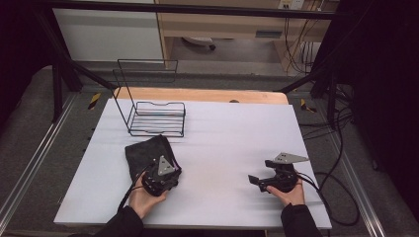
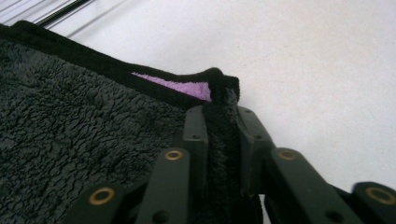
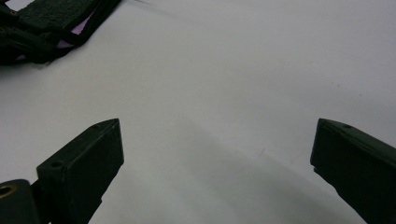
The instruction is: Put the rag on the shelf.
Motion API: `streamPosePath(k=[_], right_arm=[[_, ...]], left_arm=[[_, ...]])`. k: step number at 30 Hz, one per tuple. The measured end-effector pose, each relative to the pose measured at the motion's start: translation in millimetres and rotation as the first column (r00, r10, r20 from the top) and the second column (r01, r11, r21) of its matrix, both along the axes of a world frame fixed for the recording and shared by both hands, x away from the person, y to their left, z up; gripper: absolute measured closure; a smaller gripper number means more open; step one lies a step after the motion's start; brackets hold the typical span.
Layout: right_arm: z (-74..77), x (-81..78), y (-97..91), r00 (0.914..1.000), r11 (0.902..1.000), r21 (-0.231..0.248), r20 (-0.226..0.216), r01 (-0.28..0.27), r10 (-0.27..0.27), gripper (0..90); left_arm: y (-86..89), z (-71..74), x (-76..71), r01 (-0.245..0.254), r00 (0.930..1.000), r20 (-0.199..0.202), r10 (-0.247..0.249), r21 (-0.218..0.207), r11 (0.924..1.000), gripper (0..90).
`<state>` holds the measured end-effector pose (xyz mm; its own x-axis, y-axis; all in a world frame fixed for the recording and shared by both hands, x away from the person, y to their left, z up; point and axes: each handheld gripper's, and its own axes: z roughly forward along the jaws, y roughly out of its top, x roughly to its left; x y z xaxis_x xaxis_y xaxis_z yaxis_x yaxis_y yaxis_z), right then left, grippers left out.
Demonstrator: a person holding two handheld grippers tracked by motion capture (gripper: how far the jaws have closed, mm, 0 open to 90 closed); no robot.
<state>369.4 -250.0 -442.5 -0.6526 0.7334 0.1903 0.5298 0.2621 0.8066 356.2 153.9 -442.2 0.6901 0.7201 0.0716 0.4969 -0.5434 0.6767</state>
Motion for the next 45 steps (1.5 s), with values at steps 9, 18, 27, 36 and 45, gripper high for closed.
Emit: streamPosePath(k=[9,18,27,36,45], right_arm=[[-0.2,1.0,0.0,1.0,1.0,0.001,0.0,-0.005,0.005,3.2],[-0.4,1.3,0.2,1.0,1.0,0.001,-0.004,-0.007,0.007,3.3],[-0.2,1.4,0.8,1.0,1.0,0.005,-0.007,-0.003,0.003,3.4],[0.4,0.9,0.2,1.0,1.0,0.002,-0.004,-0.004,0.004,3.5],[1.3,0.4,1.6,1.0,1.0,0.008,0.001,-0.002,0.002,4.6]], left_arm=[[16.3,10.5,3.3,-0.004,0.9995,-0.031,0.0,-0.128,0.9918,81.2],[21.4,23.5,2.6,0.007,0.9996,-0.026,-0.012,-0.19,0.9817,81.5],[3.2,30.2,-0.1,0.061,0.9971,-0.03,-0.069,-0.218,0.9739,81.6],[-28.9,33.5,-11.3,0.158,0.9834,-0.051,-0.174,-0.236,0.959,81.4],[-30.6,23.7,-12.9,0.162,0.9758,-0.105,-0.192,-0.247,0.9555,74.1]])
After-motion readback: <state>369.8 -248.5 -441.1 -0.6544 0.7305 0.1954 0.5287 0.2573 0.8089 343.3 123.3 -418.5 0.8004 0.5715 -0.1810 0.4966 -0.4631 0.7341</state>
